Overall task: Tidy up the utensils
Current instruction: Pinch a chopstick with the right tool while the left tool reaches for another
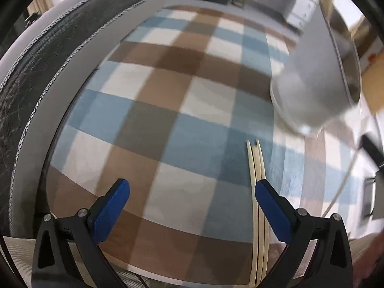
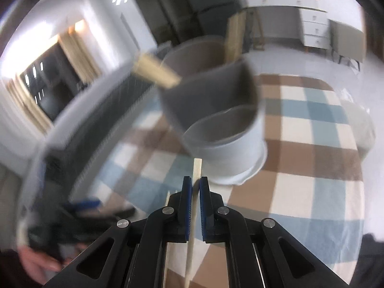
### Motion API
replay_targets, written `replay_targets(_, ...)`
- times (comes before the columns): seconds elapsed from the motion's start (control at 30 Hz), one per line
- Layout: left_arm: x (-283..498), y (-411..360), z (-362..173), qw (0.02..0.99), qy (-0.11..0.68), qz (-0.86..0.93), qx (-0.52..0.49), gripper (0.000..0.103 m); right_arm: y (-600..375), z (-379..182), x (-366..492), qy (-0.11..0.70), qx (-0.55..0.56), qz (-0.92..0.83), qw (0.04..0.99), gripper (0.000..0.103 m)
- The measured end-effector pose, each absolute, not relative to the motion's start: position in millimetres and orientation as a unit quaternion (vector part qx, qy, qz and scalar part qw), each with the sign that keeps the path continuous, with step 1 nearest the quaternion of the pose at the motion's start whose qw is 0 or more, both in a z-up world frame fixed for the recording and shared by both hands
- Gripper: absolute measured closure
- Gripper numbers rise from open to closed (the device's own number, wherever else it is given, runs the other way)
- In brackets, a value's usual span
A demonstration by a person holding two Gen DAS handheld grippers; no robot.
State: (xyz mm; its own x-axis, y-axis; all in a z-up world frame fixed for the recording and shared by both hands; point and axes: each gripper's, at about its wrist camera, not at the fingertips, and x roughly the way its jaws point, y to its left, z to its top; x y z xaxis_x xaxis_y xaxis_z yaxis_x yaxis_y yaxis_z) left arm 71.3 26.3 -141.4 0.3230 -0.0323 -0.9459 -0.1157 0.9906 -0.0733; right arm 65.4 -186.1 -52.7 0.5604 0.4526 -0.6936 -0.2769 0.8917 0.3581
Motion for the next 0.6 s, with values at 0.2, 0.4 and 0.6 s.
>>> replay_targets(0.2,65.1,6.6,-155.6,0.795,0.606,0.033,-0.026,0.002,-221.8,-45.1,64.3,0.395,0.146,0.206,0.883,0.098)
replay_targets(0.4,58.3,-3.1,-162.5,0.786,0.617,0.038,0.003,0.001,-238.6,-46.9,65.5,0.381,0.179,0.208,0.883,0.103)
replay_targets(0.6,55.9,2.9,-161.6,0.782,0.621,0.046,-0.010,0.009,-246.9,-46.3,66.6,0.374,0.189,0.212,0.883,0.103)
